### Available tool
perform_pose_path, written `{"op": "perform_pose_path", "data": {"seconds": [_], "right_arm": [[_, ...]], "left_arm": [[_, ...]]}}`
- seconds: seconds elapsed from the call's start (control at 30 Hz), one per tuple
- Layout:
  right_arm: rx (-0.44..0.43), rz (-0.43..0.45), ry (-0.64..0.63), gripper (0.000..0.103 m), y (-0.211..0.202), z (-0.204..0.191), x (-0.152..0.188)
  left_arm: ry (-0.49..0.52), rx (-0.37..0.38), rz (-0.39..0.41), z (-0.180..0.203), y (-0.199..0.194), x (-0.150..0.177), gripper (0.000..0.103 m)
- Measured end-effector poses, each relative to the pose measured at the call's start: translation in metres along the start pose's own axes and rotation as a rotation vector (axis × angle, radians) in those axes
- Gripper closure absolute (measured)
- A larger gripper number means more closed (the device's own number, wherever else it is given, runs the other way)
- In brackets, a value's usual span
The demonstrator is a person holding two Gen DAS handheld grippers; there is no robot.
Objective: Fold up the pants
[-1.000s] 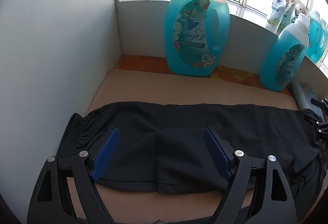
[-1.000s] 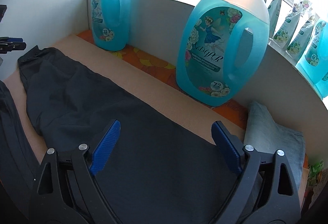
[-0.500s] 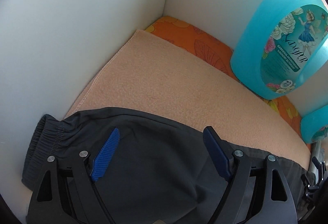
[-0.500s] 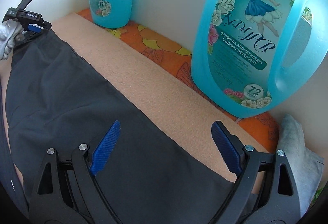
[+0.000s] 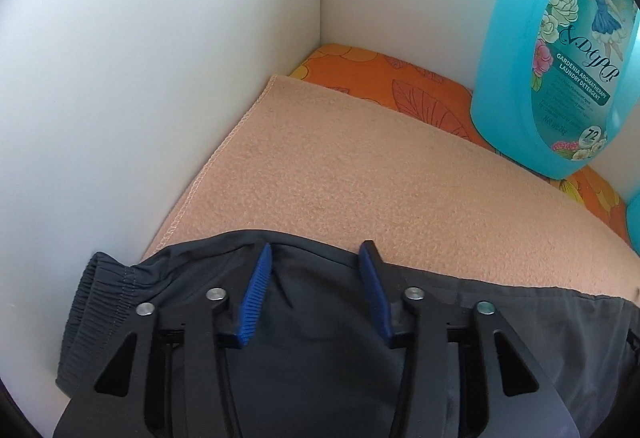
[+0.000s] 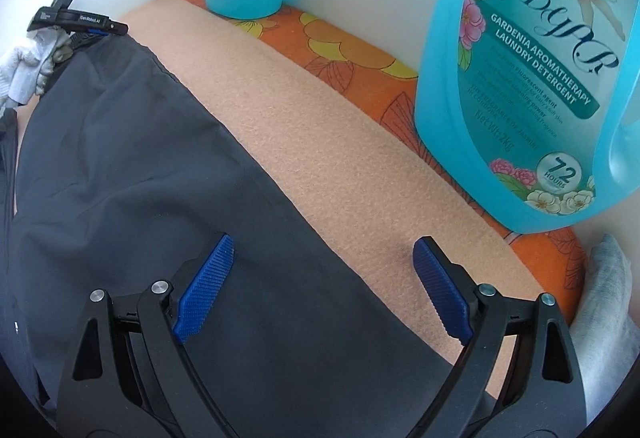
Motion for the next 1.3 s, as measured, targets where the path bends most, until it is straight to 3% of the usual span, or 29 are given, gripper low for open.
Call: {"op": "perform_pose_path", "data": {"seconds": [0.03, 0.13, 0.2, 0.47, 0.63, 0.67, 0.73, 0.77, 0.8, 0.87, 1.03, 1.07, 1.1, 1.13, 1.17, 1.3], "right_arm": [[-0.031, 0.007, 0.012, 0.016, -0.001, -0.002, 0.001], [-0.036, 0.032, -0.025, 0.052, -0.009, -0.018, 0.006], [0.001, 0.027, -0.045, 0.095, -0.013, -0.029, 0.010], [0.063, 0.105, -0.062, 0.098, -0.045, -0.055, 0.026], [0.020, 0.132, -0.034, 0.099, -0.065, -0.064, 0.035], [0.003, 0.136, -0.041, 0.099, -0.068, -0.070, 0.039], [0.008, 0.147, -0.075, 0.099, -0.072, -0.088, 0.052], [0.009, 0.153, -0.092, 0.099, -0.074, -0.096, 0.060], [0.005, 0.156, -0.100, 0.099, -0.075, -0.103, 0.067], [-0.001, 0.159, -0.106, 0.099, -0.078, -0.114, 0.082], [0.010, 0.140, -0.105, 0.099, -0.075, -0.119, 0.095], [0.016, 0.139, -0.104, 0.099, -0.075, -0.119, 0.096], [0.022, 0.143, -0.097, 0.099, -0.076, -0.117, 0.095], [0.025, 0.149, -0.086, 0.099, -0.077, -0.113, 0.096], [0.031, 0.157, -0.071, 0.099, -0.079, -0.111, 0.095], [0.058, 0.198, -0.022, 0.099, -0.087, -0.102, 0.090]], "left_arm": [[0.005, 0.004, 0.001, 0.000, -0.001, 0.001, 0.082], [0.016, 0.024, 0.006, -0.001, -0.005, 0.004, 0.092], [0.016, 0.040, 0.011, -0.003, -0.008, 0.007, 0.096], [-0.041, 0.118, 0.047, -0.021, -0.030, 0.018, 0.100], [-0.079, 0.183, 0.040, -0.027, -0.041, 0.016, 0.100], [-0.100, 0.213, 0.031, -0.027, -0.041, 0.015, 0.096], [-0.123, 0.247, 0.017, -0.025, -0.036, 0.010, 0.079], [-0.133, 0.254, 0.003, -0.023, -0.034, 0.008, 0.063], [-0.135, 0.269, -0.006, -0.021, -0.033, 0.008, 0.054], [-0.130, 0.259, -0.025, -0.016, -0.024, 0.006, 0.046], [-0.159, 0.265, -0.047, -0.014, -0.005, 0.000, 0.046], [-0.151, 0.262, -0.043, -0.013, -0.005, 0.000, 0.047], [-0.139, 0.257, -0.032, -0.011, -0.006, 0.001, 0.060], [-0.126, 0.247, -0.030, -0.010, -0.005, 0.003, 0.074], [-0.115, 0.247, -0.036, -0.009, -0.003, 0.005, 0.099], [-0.122, 0.276, -0.005, -0.014, -0.007, 0.009, 0.101]]}}
Point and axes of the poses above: each gripper's, at about its wrist camera, not at the fingertips, and y roughly the way its jaws point, z to its right, x to its underside, the point moved 5 cm from there along y, roughly the way its jaws point, and after that the axes turned 13 degrees about -z, right-handed, at the moved point
